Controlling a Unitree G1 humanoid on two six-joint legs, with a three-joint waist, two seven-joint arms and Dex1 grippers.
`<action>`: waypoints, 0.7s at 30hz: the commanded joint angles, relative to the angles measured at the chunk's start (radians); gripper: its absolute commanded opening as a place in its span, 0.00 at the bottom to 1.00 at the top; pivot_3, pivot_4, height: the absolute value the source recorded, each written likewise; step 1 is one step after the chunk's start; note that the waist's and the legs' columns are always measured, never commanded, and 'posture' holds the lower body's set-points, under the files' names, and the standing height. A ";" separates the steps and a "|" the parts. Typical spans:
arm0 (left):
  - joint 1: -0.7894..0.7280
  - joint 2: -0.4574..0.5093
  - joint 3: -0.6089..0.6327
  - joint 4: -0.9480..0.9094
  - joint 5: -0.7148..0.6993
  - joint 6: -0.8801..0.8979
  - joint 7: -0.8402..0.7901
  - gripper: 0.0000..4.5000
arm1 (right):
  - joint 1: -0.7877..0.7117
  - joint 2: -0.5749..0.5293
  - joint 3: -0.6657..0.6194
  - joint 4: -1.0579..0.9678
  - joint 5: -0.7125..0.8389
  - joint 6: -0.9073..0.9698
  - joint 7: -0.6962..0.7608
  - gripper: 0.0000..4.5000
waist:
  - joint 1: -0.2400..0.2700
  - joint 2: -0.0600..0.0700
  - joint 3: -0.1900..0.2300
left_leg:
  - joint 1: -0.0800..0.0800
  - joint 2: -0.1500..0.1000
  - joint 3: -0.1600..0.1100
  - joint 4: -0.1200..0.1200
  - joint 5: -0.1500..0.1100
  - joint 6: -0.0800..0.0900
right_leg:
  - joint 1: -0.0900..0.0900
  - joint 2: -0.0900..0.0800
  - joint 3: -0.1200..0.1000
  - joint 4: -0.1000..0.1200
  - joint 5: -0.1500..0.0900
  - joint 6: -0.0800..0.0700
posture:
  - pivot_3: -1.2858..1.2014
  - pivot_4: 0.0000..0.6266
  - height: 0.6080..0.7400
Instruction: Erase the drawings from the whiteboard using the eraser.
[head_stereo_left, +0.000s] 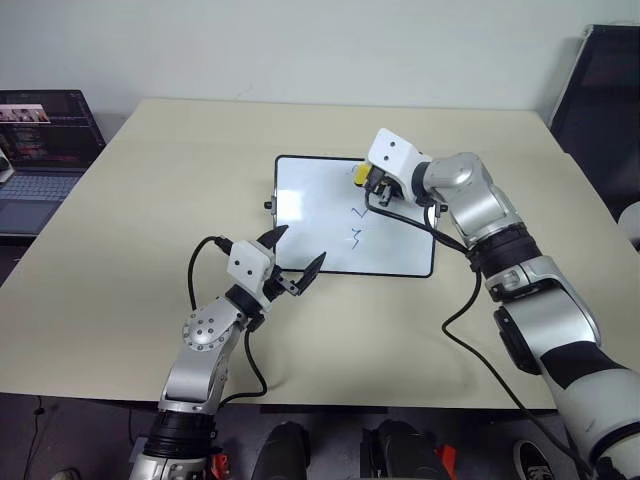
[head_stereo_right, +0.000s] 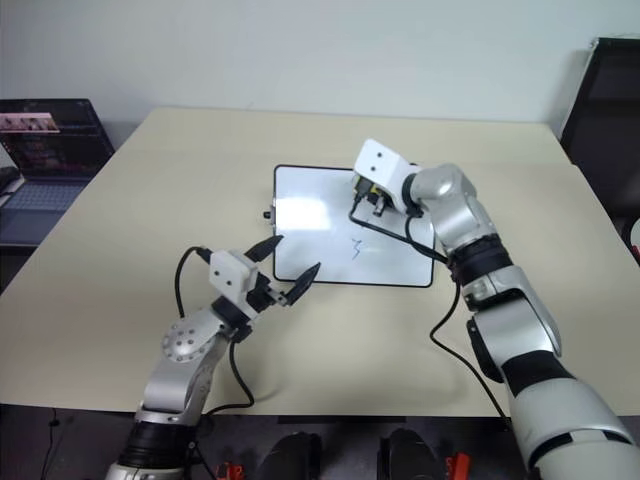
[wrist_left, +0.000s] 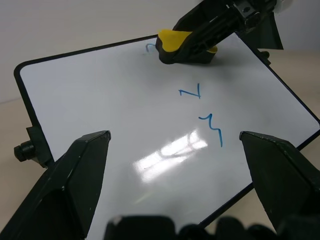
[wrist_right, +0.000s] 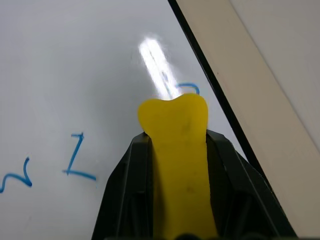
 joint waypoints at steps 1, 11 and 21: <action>-0.024 -0.003 0.005 -0.007 -0.007 -0.022 -0.007 1.00 | 0.018 -0.041 -0.015 -0.043 -0.007 0.054 0.000 0.24 | 0.001 0.000 0.000 | 0.000 0.000 0.000 0.000 0.000 0.000 | 0.000 0.000 0.000 0.000 0.000 0.000 | 0.52 0.24 1.00; -0.034 -0.005 0.004 0.007 -0.007 -0.027 -0.019 1.00 | -0.013 -0.035 -0.017 0.008 0.002 0.069 -0.019 0.24 | 0.002 0.000 0.000 | 0.000 0.000 0.000 0.001 0.000 0.000 | 0.000 0.000 0.000 0.000 0.000 0.000 | 0.52 0.24 1.00; -0.022 -0.001 0.012 -0.026 -0.006 -0.007 -0.006 1.00 | -0.062 0.026 -0.011 0.078 0.020 0.064 -0.025 0.24 | -0.005 0.000 0.000 | 0.001 0.000 0.001 0.001 0.000 0.000 | 0.000 0.000 0.000 0.001 0.000 0.000 | 0.52 0.24 1.00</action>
